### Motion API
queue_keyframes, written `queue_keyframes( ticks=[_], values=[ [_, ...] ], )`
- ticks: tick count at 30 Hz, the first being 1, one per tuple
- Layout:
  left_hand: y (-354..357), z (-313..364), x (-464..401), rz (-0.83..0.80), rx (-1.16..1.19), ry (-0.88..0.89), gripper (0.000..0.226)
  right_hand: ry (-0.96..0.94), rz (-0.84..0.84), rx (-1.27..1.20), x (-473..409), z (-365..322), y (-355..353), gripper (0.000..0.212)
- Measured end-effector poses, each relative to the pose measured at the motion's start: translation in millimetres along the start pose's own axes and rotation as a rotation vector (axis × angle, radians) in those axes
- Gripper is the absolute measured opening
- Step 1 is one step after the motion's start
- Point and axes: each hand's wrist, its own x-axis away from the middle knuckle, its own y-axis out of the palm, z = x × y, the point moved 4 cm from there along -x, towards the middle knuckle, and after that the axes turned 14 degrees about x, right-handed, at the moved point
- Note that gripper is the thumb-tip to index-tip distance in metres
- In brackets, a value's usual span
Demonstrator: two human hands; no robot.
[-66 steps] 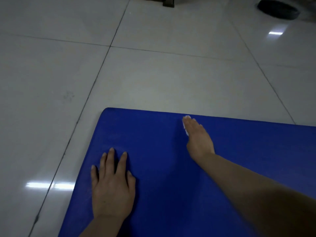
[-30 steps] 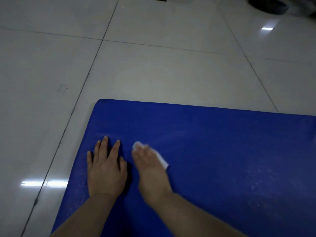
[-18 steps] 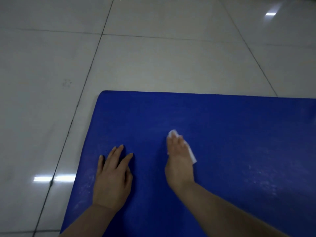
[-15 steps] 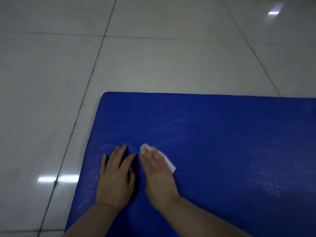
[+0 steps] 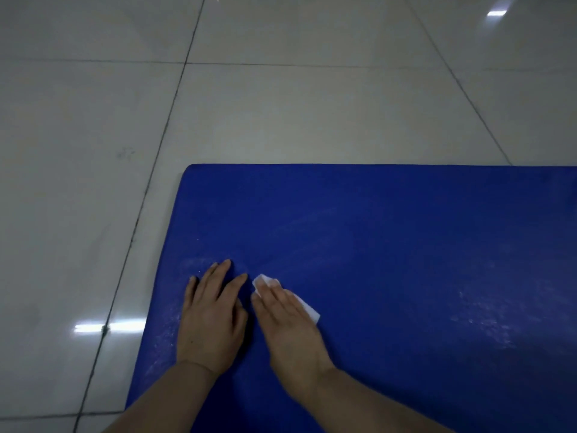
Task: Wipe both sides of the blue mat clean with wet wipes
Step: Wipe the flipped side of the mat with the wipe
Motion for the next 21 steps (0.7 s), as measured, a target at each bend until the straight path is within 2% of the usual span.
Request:
queue_keyframes(
  ticks=[3,6,8,10,12,14,18,20,21],
  values=[
    [-1.5,-0.3,0.6,0.012,0.006,0.013,0.049,0.054,0.005,0.028,10.5,31.5,-0.4,0.075],
    [-1.8,1.8,0.8,0.029,0.010,0.016,0.049,0.266,-0.029,0.108,28.6,84.6,0.7,0.087],
    [-1.9,2.5,0.6,0.032,0.007,0.012,0.049,0.373,0.011,0.128,36.9,97.2,-1.1,0.091],
    [-1.4,3.0,0.7,0.027,-0.001,0.015,0.049,0.321,0.058,0.141,33.6,72.8,-4.5,0.075],
    [-1.0,3.1,0.6,0.019,-0.003,0.011,0.049,0.082,0.091,0.285,24.3,24.0,-3.4,0.067],
    [-2.3,3.9,1.3,0.024,0.018,0.014,0.048,-0.066,0.004,0.259,22.9,-17.4,-0.1,0.065],
    [-12.0,2.9,22.7,0.069,0.033,0.023,0.047,0.010,-0.021,0.124,35.3,-1.5,4.5,0.065],
    [-16.5,-0.6,41.8,0.091,0.018,0.026,0.047,0.088,0.069,0.142,48.8,33.3,2.4,0.070],
    [-17.1,-2.5,49.5,0.093,0.019,0.028,0.047,0.176,0.097,0.122,53.1,51.2,5.4,0.080]
  ],
)
